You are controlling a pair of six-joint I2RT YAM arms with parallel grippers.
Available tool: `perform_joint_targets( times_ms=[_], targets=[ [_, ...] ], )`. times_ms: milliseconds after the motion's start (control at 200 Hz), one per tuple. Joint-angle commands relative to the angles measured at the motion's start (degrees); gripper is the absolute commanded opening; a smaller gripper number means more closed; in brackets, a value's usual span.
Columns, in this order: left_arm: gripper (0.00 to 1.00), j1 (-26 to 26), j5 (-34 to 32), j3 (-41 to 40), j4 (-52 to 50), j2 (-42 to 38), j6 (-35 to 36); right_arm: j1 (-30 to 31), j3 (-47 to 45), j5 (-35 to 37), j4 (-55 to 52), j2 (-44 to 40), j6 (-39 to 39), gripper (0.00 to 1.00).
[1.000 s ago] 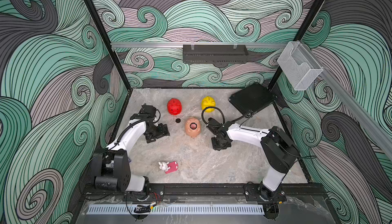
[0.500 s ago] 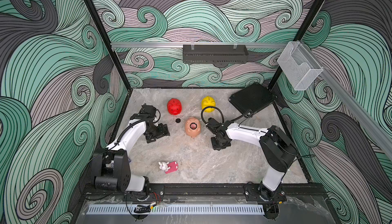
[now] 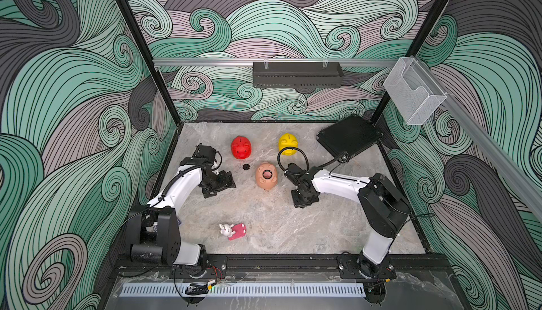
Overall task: Close piggy banks
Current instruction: Pick up the knob at the center of the board.
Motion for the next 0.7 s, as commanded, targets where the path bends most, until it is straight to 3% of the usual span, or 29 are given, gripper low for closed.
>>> perform_joint_targets(
  times_ms=[0, 405, 695],
  targets=[
    [0.88, 0.5, 2.2, 0.8, 0.2, 0.0, -0.2, -0.1, 0.4, 0.4, 2.3, 1.7, -1.7, 0.00],
    [0.88, 0.5, 5.8, 0.9, 1.6, 0.0, -1.3, -0.2, 4.6, 2.7, 1.6, -5.4, -7.7, 0.00],
    [0.87, 0.5, 11.9, 1.7, 4.1, 2.0, -2.1, -0.3, 13.4, 1.1, -2.5, -8.4, -13.4, 0.00]
  ],
)
